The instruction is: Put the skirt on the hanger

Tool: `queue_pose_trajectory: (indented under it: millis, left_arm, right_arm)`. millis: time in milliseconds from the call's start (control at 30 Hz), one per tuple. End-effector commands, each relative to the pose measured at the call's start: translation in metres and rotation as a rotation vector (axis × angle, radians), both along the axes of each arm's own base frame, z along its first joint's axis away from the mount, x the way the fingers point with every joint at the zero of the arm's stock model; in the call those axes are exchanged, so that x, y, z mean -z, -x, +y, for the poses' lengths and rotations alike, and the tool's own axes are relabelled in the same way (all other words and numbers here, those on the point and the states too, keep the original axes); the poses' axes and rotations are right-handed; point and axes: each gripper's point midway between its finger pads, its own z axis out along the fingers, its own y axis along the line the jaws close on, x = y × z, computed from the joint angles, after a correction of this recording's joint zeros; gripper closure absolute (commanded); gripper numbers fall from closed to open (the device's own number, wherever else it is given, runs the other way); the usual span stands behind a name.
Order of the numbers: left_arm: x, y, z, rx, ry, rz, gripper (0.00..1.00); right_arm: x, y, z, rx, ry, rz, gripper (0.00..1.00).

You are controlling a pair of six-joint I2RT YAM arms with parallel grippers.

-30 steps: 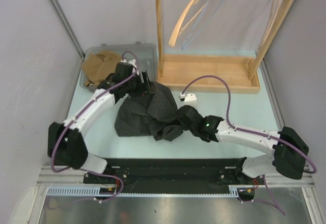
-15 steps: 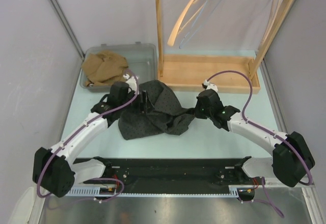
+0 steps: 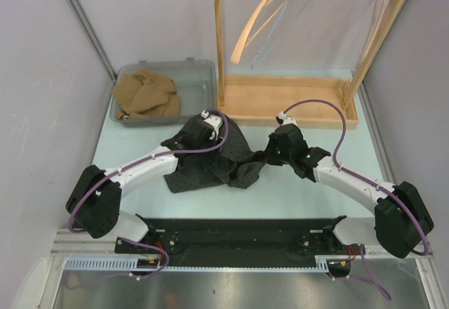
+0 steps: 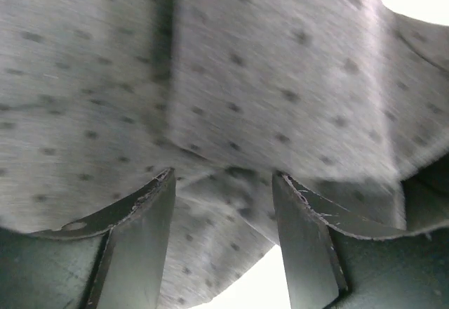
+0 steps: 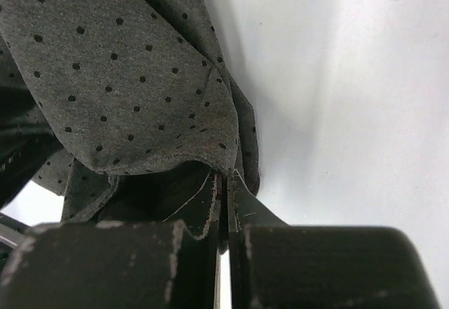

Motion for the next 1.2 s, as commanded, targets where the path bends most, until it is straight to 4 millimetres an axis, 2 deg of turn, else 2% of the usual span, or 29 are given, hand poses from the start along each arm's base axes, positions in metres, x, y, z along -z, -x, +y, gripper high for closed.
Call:
queue_pose_trajectory:
  millis: [0, 100, 367, 533, 600, 833, 933, 1033, 1167]
  left_arm:
    - [-0.02, -0.041, 0.018, -0.112, -0.103, -0.189, 0.37]
    - [-0.022, -0.052, 0.021, -0.141, -0.128, -0.232, 0.34]
    - [-0.022, -0.069, -0.006, -0.086, -0.048, -0.272, 0.32]
    - [-0.03, -0.072, -0.018, -0.055, 0.014, -0.309, 0.36]
    - [-0.039, -0.077, -0.022, -0.055, 0.049, -0.348, 0.38]
    - [-0.031, -0.09, -0.031, -0.04, 0.035, -0.344, 0.45]
    - [-0.038, -0.1, -0.035, -0.033, 0.034, -0.358, 0.5]
    - [-0.052, -0.107, -0.04, -0.028, 0.059, -0.387, 0.64]
    - [-0.072, -0.111, -0.038, -0.042, 0.066, -0.425, 1.0]
  right_arm:
    - [-0.017, -0.008, 0.002, 0.017, -0.057, -0.044, 1.0]
    - [-0.018, -0.01, -0.002, 0.029, -0.06, -0.044, 1.0]
    - [-0.02, -0.02, -0.011, 0.072, -0.072, -0.045, 1.0]
    - [-0.019, -0.022, -0.012, 0.084, -0.076, -0.037, 1.0]
    - [-0.018, -0.022, -0.011, 0.087, -0.078, -0.031, 1.0]
    - [-0.017, -0.024, -0.01, 0.088, -0.077, -0.026, 1.0]
    - [-0.02, -0.024, -0.01, 0.086, -0.073, -0.03, 1.0]
    - [-0.023, -0.023, -0.011, 0.083, -0.07, -0.037, 1.0]
    - [-0.027, -0.021, -0.014, 0.083, -0.061, -0.047, 1.0]
